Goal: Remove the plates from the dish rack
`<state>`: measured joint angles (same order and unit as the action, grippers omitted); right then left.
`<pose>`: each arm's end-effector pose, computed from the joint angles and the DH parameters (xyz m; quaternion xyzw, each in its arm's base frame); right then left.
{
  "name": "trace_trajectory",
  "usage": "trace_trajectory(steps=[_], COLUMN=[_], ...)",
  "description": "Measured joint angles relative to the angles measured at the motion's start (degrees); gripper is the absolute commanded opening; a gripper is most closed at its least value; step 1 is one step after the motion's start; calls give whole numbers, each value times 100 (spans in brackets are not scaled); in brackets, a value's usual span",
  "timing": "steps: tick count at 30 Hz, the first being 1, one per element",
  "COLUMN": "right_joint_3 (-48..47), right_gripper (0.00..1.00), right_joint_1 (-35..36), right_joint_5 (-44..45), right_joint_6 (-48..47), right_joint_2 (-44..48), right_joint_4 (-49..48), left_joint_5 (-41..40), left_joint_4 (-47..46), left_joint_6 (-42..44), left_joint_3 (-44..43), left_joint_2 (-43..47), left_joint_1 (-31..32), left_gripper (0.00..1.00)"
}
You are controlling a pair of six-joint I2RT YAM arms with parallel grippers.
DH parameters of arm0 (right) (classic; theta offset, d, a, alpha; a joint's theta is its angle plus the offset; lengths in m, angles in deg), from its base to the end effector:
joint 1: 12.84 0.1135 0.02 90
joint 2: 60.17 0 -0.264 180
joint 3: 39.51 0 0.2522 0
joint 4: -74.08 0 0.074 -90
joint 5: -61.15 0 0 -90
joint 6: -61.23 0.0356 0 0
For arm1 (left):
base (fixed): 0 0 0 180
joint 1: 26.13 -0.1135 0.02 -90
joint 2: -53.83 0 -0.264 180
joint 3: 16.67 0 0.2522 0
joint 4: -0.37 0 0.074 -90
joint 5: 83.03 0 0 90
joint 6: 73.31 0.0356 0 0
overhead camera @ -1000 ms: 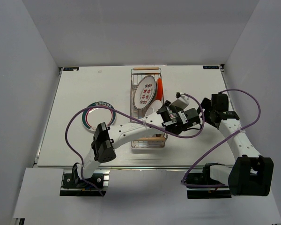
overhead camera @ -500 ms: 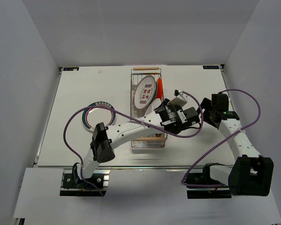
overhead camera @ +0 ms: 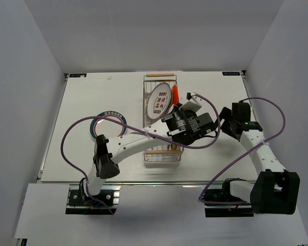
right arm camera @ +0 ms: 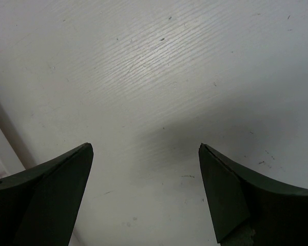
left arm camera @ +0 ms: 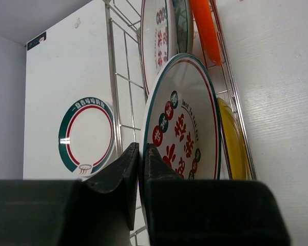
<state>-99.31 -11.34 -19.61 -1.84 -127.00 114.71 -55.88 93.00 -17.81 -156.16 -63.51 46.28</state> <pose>0.2400 0.0006 0.2447 0.2330 0.9003 0.0156 0.3674 0.1526 -0.3765 0.3580 0.1896 0.8241 0.1897 0.4989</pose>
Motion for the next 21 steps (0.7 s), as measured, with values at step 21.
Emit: trace_trajectory(steps=[21], right_joint_3=[0], right_gripper=[89], right_joint_1=[0], right_joint_5=[52], right_joint_6=[-11], right_joint_2=[0], right_joint_4=[0], left_joint_5=[-807], left_joint_4=[-833], left_joint_6=[501], left_joint_3=[723], left_joint_2=[1624], left_joint_1=[-330], left_gripper=[0])
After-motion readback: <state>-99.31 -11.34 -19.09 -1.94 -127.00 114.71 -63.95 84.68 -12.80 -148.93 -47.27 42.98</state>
